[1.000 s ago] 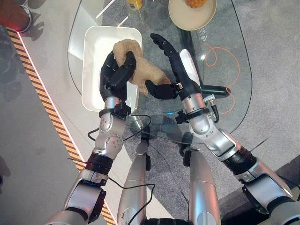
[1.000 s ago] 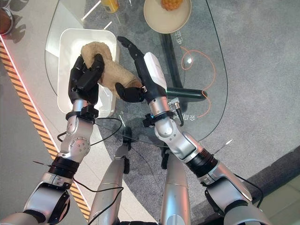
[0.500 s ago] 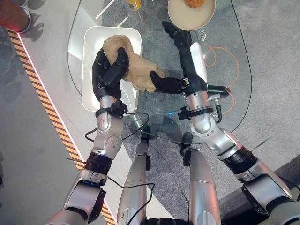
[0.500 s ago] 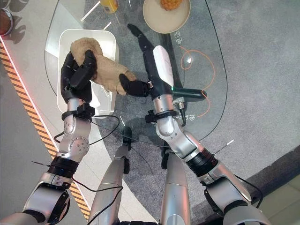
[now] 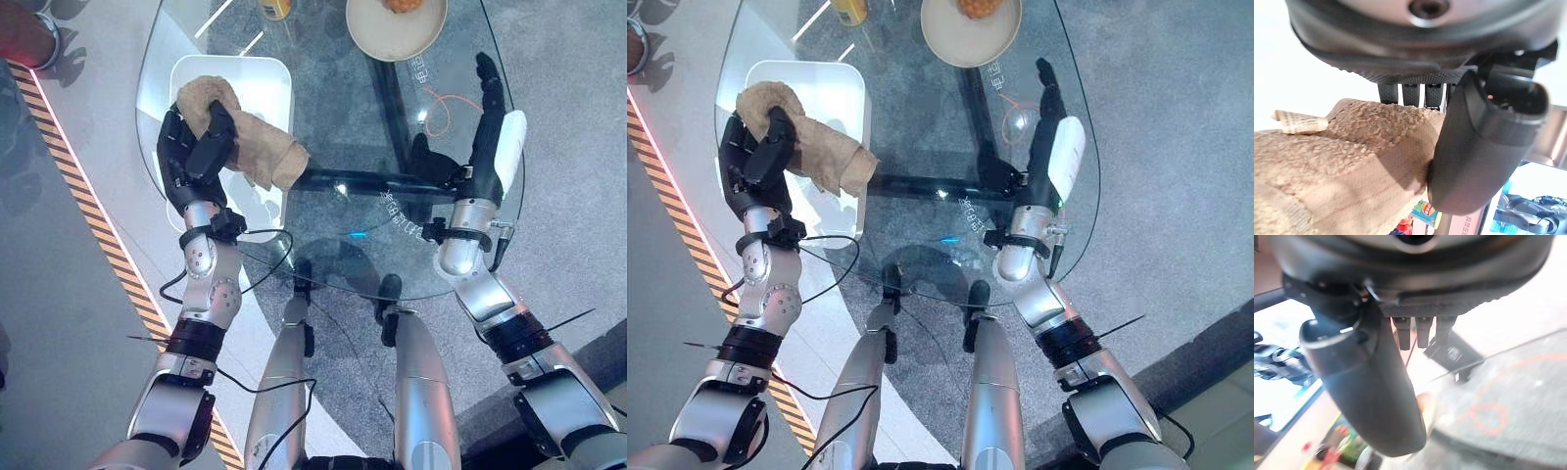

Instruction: Wipe the table with a cloth and put it in the basket.

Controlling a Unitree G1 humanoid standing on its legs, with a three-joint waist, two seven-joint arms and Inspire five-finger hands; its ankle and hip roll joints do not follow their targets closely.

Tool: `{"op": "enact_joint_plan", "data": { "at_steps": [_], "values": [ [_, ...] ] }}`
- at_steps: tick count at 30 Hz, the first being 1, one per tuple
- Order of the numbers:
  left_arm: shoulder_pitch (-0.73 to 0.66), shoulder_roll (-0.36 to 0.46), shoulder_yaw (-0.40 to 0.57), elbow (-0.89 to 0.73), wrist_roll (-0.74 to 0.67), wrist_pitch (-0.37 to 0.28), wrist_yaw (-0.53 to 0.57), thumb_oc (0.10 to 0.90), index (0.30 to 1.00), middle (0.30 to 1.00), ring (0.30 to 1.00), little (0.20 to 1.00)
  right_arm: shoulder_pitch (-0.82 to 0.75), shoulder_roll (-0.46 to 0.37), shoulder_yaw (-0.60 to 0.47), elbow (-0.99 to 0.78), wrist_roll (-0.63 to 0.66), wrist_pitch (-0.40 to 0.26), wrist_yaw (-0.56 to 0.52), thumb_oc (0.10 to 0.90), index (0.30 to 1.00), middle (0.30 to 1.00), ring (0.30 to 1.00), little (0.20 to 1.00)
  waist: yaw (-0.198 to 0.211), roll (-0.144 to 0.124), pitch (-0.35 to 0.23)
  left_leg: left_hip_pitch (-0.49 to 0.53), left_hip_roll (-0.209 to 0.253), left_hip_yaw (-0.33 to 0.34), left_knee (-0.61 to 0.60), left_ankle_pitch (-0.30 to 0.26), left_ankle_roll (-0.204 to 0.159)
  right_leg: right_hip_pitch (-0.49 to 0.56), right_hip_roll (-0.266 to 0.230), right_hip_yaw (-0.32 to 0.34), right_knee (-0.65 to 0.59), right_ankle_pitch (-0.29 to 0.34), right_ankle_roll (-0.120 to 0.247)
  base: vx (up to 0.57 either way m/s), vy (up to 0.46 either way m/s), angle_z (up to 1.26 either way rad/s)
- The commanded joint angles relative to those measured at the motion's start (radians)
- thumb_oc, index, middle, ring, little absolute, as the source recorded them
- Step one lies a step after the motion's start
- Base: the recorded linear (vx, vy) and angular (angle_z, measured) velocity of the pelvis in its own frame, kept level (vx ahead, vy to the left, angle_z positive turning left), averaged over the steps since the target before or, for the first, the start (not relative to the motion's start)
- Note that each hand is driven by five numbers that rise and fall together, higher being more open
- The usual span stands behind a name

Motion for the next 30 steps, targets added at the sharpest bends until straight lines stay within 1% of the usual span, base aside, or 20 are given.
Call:
{"op": "enact_joint_plan", "data": {
  "at_steps": [1,5,7,8,9,10,11,14,16,17,19,21,22,25,27,28,30],
  "values": [
    [-0.137,0.103,0.096,-0.044,0.07,-0.179,-0.011,0.1,0.3,0.3,0.3,0.2,-0.054,-0.053,-0.08,-0.032,-0.016,-0.102,-0.118,0.8,0.9,0.9,0.9,0.9,0.001,-0.039,-0.027,0.02,-0.061,0.082,0.116,-0.18,0.04,0.06,0.068,0.031,-0.213,0.098,0.042,-0.02,0.0,-0.03],
    [-0.154,0.136,0.099,0.0,0.079,-0.195,0.007,0.1,0.3,0.3,0.3,0.2,-0.045,-0.08,-0.108,0.076,0.039,-0.121,-0.176,0.8,0.9,0.9,0.9,0.9,-0.001,-0.039,-0.027,0.02,-0.057,0.082,0.119,-0.193,0.039,0.058,0.071,0.034,-0.209,0.088,0.045,0.0,0.0,-0.01],
    [-0.161,0.145,0.097,0.012,0.092,-0.2,0.017,0.1,0.3,0.3,0.3,0.2,-0.046,-0.085,-0.114,0.101,0.053,-0.12,-0.188,0.8,0.9,0.9,0.9,0.9,-0.001,-0.039,-0.027,0.012,-0.057,0.083,0.117,-0.186,0.039,0.053,0.072,0.034,-0.215,0.097,0.045,-0.02,0.002,-0.01],
    [-0.167,0.157,0.094,0.026,0.105,-0.2,0.032,0.1,0.3,0.3,0.3,0.2,-0.041,-0.092,-0.118,0.141,0.073,-0.136,-0.203,0.8,0.9,0.9,0.9,0.9,-0.001,-0.038,-0.027,0.018,-0.055,0.084,0.119,-0.196,0.038,0.059,0.072,0.035,-0.211,0.086,0.045,0.0,0.0,0.0],
    [-0.178,0.172,0.091,0.038,0.123,-0.198,0.052,0.1,0.3,0.3,0.3,0.2,-0.043,-0.1,-0.123,0.177,0.095,-0.144,-0.218,0.8,0.9,0.9,0.9,0.9,-0.001,-0.039,-0.027,0.011,-0.053,0.084,0.116,-0.186,0.038,0.053,0.073,0.035,-0.218,0.096,0.045,0.0,0.0,0.0],
    [-0.181,0.183,0.088,0.049,0.131,-0.197,0.064,0.1,0.3,0.3,0.3,0.2,-0.04,-0.106,-0.126,0.215,0.116,-0.156,-0.226,0.8,0.9,0.9,0.9,0.9,-0.001,-0.039,-0.027,0.015,-0.052,0.083,0.12,-0.197,0.036,0.058,0.073,0.035,-0.212,0.085,0.046,-0.03,-0.004,-0.02],
    [-0.189,0.197,0.087,0.061,0.133,-0.197,0.07,0.1,0.3,0.3,0.3,0.2,-0.042,-0.112,-0.13,0.246,0.129,-0.167,-0.236,0.8,0.9,0.9,0.9,0.9,-0.001,-0.038,-0.027,0.009,-0.051,0.083,0.117,-0.188,0.037,0.052,0.074,0.035,-0.217,0.094,0.045,0.0,0.0,0.0],
    [-0.212,0.233,0.073,0.101,0.139,-0.189,0.1,0.1,0.3,0.3,0.3,0.2,-0.042,-0.117,-0.125,0.336,0.184,-0.191,-0.255,0.8,0.9,0.9,0.9,0.9,-0.001,-0.038,-0.027,0.006,-0.049,0.083,0.118,-0.189,0.036,0.05,0.077,0.035,-0.216,0.094,0.044,0.0,0.0,0.0],
    [-0.228,0.25,0.06,0.121,0.136,-0.179,0.115,0.1,0.3,0.3,0.3,0.2,-0.039,-0.116,-0.121,0.379,0.202,-0.201,-0.259,0.8,0.9,0.9,0.9,0.9,-0.002,-0.038,-0.027,0.008,-0.048,0.083,0.124,-0.199,0.035,0.053,0.078,0.035,-0.211,0.084,0.045,0.0,0.0,0.0],
    [-0.246,0.263,0.052,0.137,0.149,-0.166,0.131,0.1,0.3,0.3,0.3,0.2,-0.045,-0.116,-0.118,0.412,0.225,-0.203,-0.257,0.8,0.9,0.9,0.9,0.9,-0.002,-0.038,-0.027,0.0,-0.046,0.085,0.123,-0.192,0.035,0.045,0.078,0.035,-0.214,0.092,0.044,0.0,0.0,0.0],
    [-0.266,0.283,0.034,0.163,0.186,-0.145,0.167,0.1,0.3,0.3,0.3,0.2,-0.04,-0.116,-0.111,0.456,0.257,-0.195,-0.25,0.8,0.9,0.9,0.9,0.9,-0.004,-0.039,-0.027,0.002,-0.044,0.085,0.129,-0.202,0.034,0.047,0.079,0.036,-0.209,0.083,0.044,0.0,0.0,0.0],
    [-0.292,0.305,0.013,0.195,0.217,-0.126,0.197,0.1,0.3,0.3,0.3,0.2,-0.05,-0.114,-0.106,0.526,0.284,-0.209,-0.241,0.8,0.9,0.9,0.9,0.9,-0.003,-0.038,-0.027,-0.006,-0.043,0.087,0.128,-0.194,0.034,0.043,0.079,0.035,-0.216,0.091,0.041,0.0,0.0,0.0],
    [-0.302,0.316,0.003,0.209,0.223,-0.117,0.207,0.1,0.3,0.3,0.3,0.2,-0.048,-0.114,-0.106,0.559,0.302,-0.22,-0.228,0.8,0.9,0.9,0.9,0.9,-0.003,-0.038,-0.027,-0.002,-0.042,0.087,0.132,-0.204,0.034,0.047,0.079,0.035,-0.211,0.081,0.042,0.0,0.0,0.0],
    [-0.338,0.349,-0.031,0.258,0.263,-0.087,0.231,0.1,0.3,0.3,0.3,0.2,-0.048,-0.106,-0.112,0.658,0.328,-0.255,-0.2,0.8,0.9,0.9,0.9,0.9,-0.003,-0.037,-0.027,-0.003,-0.039,0.088,0.133,-0.204,0.035,0.047,0.081,0.035,-0.212,0.081,0.041,0.0,0.0,0.0],
    [-0.365,0.365,-0.062,0.287,0.29,-0.056,0.246,0.1,0.3,0.3,0.3,0.2,-0.046,-0.096,-0.111,0.715,0.352,-0.261,-0.18,0.8,0.9,0.9,0.9,0.9,-0.004,-0.036,-0.027,-0.005,-0.038,0.088,0.135,-0.204,0.035,0.044,0.084,0.036,-0.211,0.082,0.04,0.0,0.0,0.0],
    [-0.381,0.373,-0.075,0.305,0.298,-0.04,0.248,0.1,0.3,0.3,0.3,0.2,-0.049,-0.093,-0.113,0.748,0.37,-0.265,-0.163,0.8,0.9,0.9,0.9,0.9,-0.003,-0.036,-0.027,-0.012,-0.037,0.089,0.132,-0.195,0.036,0.039,0.084,0.035,-0.215,0.091,0.039,0.0,0.0,0.0],
    [-0.393,0.378,-0.091,0.321,0.303,-0.031,0.252,0.1,0.3,0.3,0.3,0.2,-0.047,-0.088,-0.115,0.779,0.379,-0.277,-0.148,0.8,0.9,0.9,0.9,0.9,-0.004,-0.035,-0.027,-0.013,-0.037,0.09,0.133,-0.195,0.036,0.037,0.085,0.036,-0.215,0.092,0.039,0.0,0.0,0.0]
  ]
}}
